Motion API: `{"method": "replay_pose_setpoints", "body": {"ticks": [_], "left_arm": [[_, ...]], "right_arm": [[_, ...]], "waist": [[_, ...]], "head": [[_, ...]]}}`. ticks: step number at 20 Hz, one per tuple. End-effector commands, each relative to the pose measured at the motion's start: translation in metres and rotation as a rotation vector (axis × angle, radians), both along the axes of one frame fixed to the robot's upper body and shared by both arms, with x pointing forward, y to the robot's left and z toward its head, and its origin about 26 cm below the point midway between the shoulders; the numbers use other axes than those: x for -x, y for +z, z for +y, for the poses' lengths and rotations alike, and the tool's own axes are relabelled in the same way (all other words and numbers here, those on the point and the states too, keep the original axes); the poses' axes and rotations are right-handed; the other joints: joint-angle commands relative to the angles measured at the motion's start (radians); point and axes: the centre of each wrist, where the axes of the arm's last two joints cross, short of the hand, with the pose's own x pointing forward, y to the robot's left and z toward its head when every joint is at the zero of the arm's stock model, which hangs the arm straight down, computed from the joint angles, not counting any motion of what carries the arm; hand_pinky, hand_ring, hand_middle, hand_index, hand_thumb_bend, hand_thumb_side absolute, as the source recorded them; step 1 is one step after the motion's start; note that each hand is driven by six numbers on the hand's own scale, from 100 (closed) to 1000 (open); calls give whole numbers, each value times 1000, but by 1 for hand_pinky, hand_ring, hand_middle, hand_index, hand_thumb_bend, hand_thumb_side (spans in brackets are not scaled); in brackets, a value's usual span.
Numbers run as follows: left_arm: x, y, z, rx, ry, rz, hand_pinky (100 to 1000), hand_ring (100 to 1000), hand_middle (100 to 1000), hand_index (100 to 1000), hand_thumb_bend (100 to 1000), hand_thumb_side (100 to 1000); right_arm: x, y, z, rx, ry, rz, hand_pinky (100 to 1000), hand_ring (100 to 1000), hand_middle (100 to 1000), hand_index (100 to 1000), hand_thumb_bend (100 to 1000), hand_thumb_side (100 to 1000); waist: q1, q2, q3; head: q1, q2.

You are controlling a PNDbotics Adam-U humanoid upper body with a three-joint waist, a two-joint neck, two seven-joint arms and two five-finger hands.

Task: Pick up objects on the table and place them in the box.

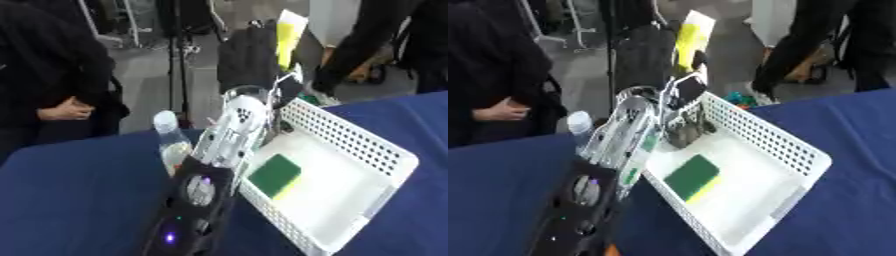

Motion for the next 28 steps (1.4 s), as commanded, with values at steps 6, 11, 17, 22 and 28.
{"method": "replay_pose_setpoints", "body": {"ticks": [6, 11, 17, 22, 28], "left_arm": [[-5, -13, -16, -54, -3, 19, 100, 164, 309, 718, 100, 433], [-7, -22, -20, -75, -15, 48, 100, 165, 312, 722, 100, 435], [-5, -35, -26, -168, -56, 187, 100, 272, 448, 836, 100, 523], [5, -25, -26, -293, -61, 354, 223, 497, 720, 979, 100, 621], [20, -10, -22, -368, -112, 487, 371, 659, 882, 1000, 100, 660]], "right_arm": [[1, 9, 3, 2, 23, -36, 626, 507, 489, 589, 100, 752], [1, 10, 4, 1, 24, -38, 626, 507, 489, 589, 100, 752], [1, 10, 3, 1, 20, -37, 626, 507, 489, 589, 100, 754], [1, 9, 4, 0, 23, -34, 626, 507, 489, 590, 100, 755], [1, 9, 4, -2, 25, -35, 625, 507, 489, 589, 100, 753]], "waist": [[-15, -12, -8], [-17, -11, -8], [-18, -14, 0], [-19, -16, 1], [-20, -15, -1]], "head": [[12, -15], [13, -10], [8, -2], [10, -1], [10, -4]]}}
